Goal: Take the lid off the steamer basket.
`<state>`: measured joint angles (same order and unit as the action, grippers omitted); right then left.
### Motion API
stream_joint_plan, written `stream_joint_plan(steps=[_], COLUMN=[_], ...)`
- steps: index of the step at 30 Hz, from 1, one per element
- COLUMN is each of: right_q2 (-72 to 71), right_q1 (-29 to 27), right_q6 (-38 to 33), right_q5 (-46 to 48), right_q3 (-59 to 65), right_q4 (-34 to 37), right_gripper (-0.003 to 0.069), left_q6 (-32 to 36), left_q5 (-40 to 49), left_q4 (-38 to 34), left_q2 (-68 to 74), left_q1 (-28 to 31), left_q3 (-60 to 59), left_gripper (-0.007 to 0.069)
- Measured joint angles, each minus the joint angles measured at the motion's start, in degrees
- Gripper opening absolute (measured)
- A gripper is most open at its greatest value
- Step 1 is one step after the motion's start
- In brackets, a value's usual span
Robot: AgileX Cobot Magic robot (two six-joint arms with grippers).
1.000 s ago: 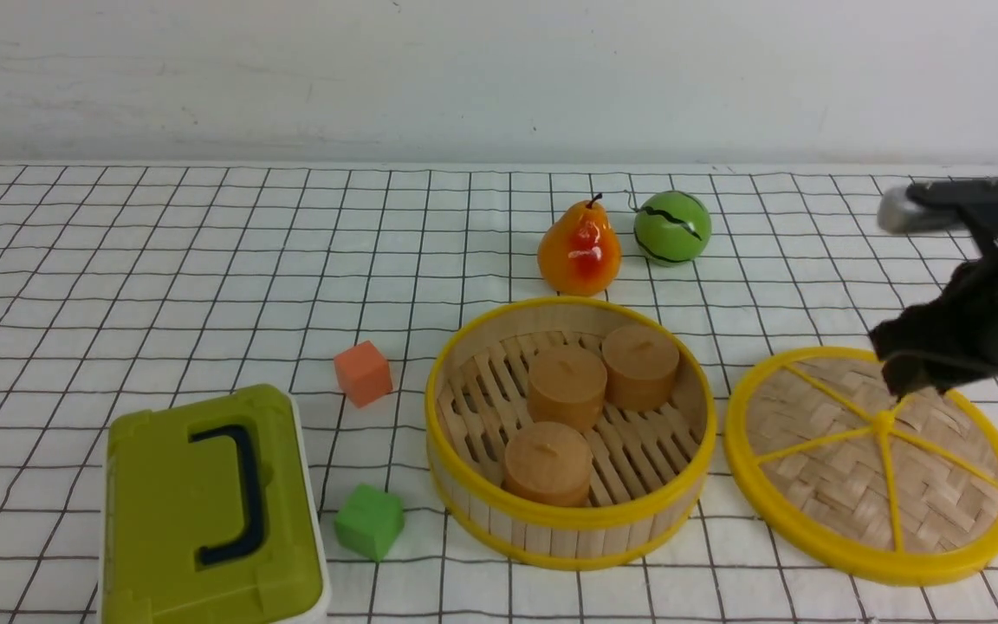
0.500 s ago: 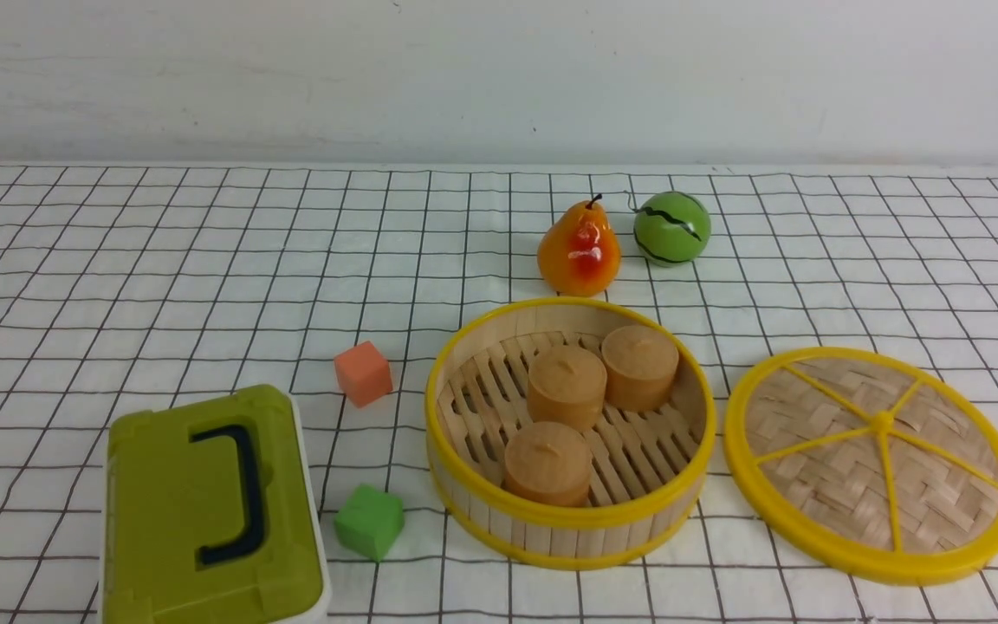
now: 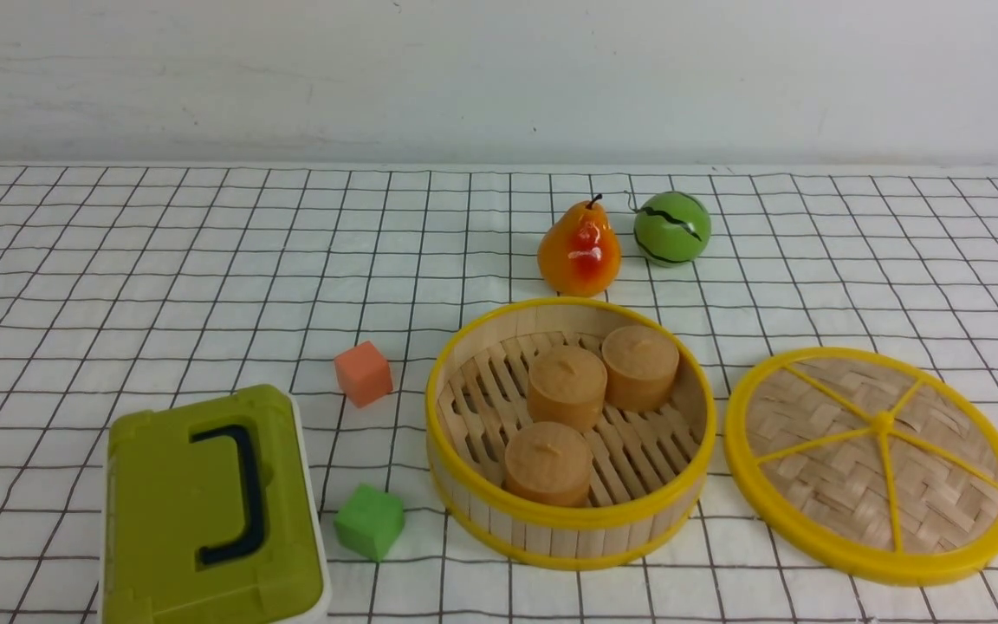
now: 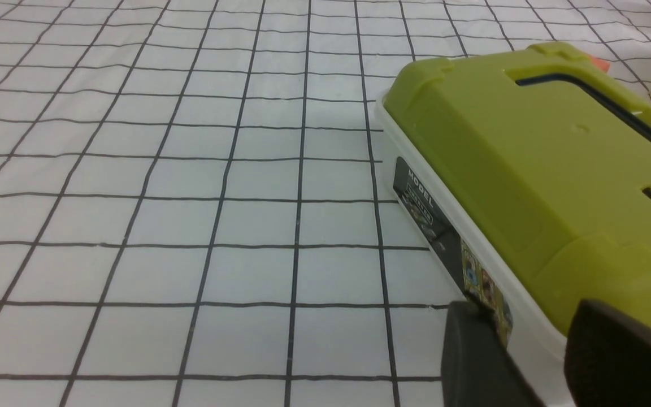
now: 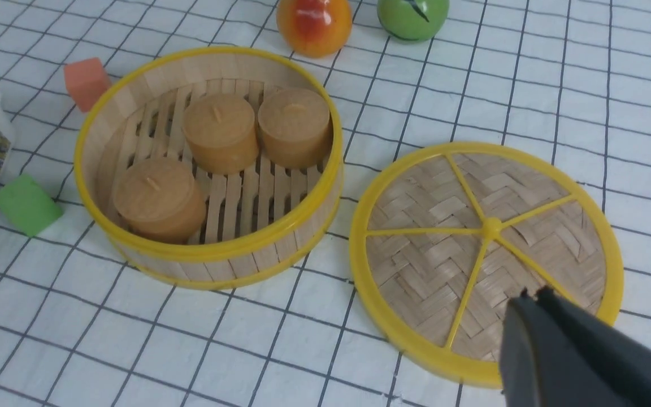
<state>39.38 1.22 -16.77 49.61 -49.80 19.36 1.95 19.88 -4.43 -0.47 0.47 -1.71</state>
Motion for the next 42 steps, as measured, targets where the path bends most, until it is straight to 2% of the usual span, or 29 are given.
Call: stream_joint_plan(steps=[3,8,15,18,21,23,27,30,36,42], right_q2=[0.00,0.00,-3.26,-8.06,-15.02,-22.79,-30.51,-37.55,-39.98,-39.98], right_q1=[0.00,0.00,0.00,0.00,0.00,0.00,0.00,0.00,-0.61,-2.61], right_q6=[0.04,-0.01,-0.01,-0.01,0.35,3.44,8.66,16.41,26.71,26.33], right_q5=[0.49,0.49,-0.02,-2.13,-8.05,-16.19,-23.15,-28.15,-29.37,-28.46], right_q3=[0.00,0.00,3.22,6.77,12.98,21.93,31.28,40.09,50.45,51.04], right_q4=[-0.18,-4.67,-4.32,-4.32,-4.79,-7.57,-12.43,-18.82,-23.86,-23.80], right_gripper=[-0.0022,-0.0018,-0.0018,-0.0018,-0.0018,-0.0018,-0.0018,-0.0018,-0.0018,-0.0018], left_q6=[0.00,0.00,0.00,0.00,0.00,0.00,0.00,0.00,0.00,0.00], left_q5=[0.00,0.00,0.00,0.00,0.00,0.00,0.00,0.00,0.00,0.00], left_q4=[0.00,0.00,0.00,0.00,0.00,0.00,0.00,0.00,0.00,0.00], left_q2=[0.00,0.00,0.00,0.00,0.00,0.00,0.00,0.00,0.00,0.00], left_q1=[0.00,0.00,0.00,0.00,0.00,0.00,0.00,0.00,0.00,0.00], left_q3=[0.00,0.00,0.00,0.00,0.00,0.00,0.00,0.00,0.00,0.00], left_gripper=[0.0239,0.0239,0.0239,0.0239,0.0239,0.0239,0.0239,0.0239,0.0239,0.0239])
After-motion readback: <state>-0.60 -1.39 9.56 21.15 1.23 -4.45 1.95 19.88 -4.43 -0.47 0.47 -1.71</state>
